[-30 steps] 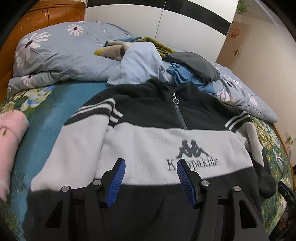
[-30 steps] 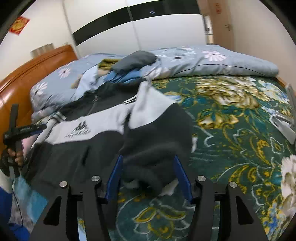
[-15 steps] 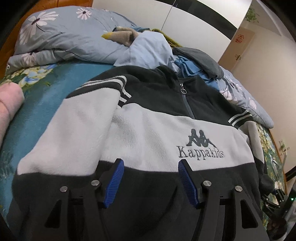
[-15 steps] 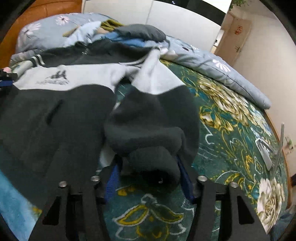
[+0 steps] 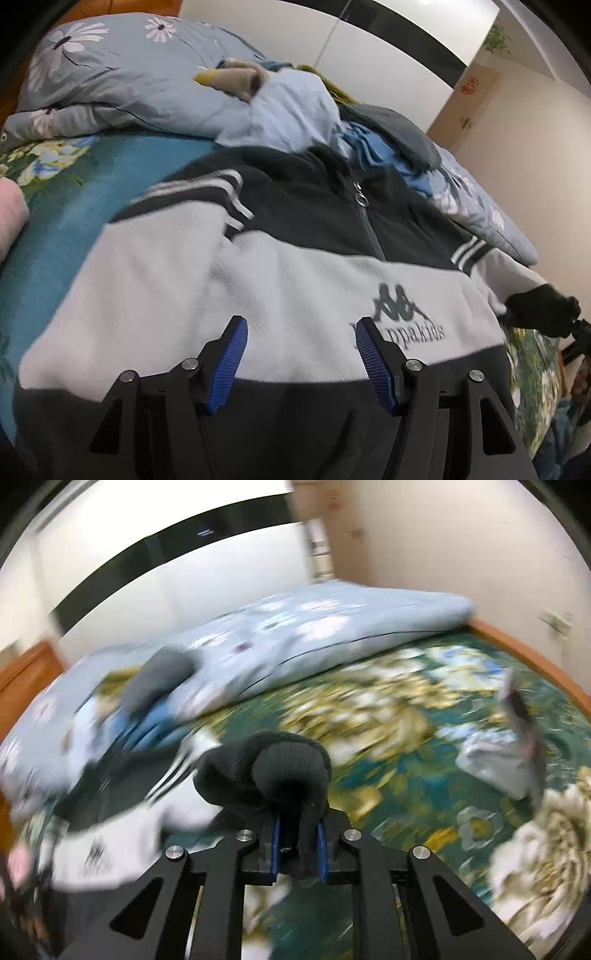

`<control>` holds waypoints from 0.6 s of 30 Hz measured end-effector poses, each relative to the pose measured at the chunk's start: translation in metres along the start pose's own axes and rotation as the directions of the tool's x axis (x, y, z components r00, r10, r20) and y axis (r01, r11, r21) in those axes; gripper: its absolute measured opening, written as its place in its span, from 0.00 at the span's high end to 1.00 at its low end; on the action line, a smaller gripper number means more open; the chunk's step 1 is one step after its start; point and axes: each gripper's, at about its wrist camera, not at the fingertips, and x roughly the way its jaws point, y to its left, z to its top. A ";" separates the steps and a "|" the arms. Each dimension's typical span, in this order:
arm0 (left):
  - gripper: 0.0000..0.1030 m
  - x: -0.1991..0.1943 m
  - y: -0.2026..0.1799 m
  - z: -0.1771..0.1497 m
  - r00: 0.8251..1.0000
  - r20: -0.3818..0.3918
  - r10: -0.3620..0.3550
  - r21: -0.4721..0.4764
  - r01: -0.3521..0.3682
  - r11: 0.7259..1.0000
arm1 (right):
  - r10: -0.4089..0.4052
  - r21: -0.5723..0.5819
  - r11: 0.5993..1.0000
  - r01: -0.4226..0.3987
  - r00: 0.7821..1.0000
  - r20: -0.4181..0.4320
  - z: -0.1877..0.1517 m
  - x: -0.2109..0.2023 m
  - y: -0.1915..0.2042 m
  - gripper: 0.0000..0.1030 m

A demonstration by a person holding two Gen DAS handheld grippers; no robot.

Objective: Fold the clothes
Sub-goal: 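Lay the hoodie flat on the sheet, front up, with both grippers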

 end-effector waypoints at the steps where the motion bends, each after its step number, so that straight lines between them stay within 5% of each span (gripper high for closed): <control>1: 0.37 -0.001 0.002 0.001 1.000 0.004 0.009 -0.006 -0.009 1.000 | -0.025 0.047 0.999 0.024 1.000 0.002 0.012 0.008 -0.014 0.84; 7: 0.37 -0.014 0.021 0.008 0.997 0.026 0.079 -0.057 -0.077 0.995 | -0.111 0.190 0.974 0.127 0.990 -0.089 0.041 0.067 -0.059 0.84; 10: 0.37 -0.026 0.027 0.007 0.994 0.050 0.101 -0.072 -0.098 0.993 | -0.170 0.152 0.969 0.197 0.970 -0.172 0.032 0.093 -0.055 0.84; 14: 0.37 -0.043 0.043 0.002 0.989 0.071 0.129 -0.107 -0.121 0.987 | -0.233 0.073 0.966 0.247 0.959 -0.162 0.025 0.097 -0.041 0.80; 18: 0.37 -0.057 0.057 -0.006 0.988 0.060 0.144 -0.113 -0.137 0.984 | -0.250 0.042 0.966 0.257 0.961 -0.117 0.026 0.073 -0.030 0.57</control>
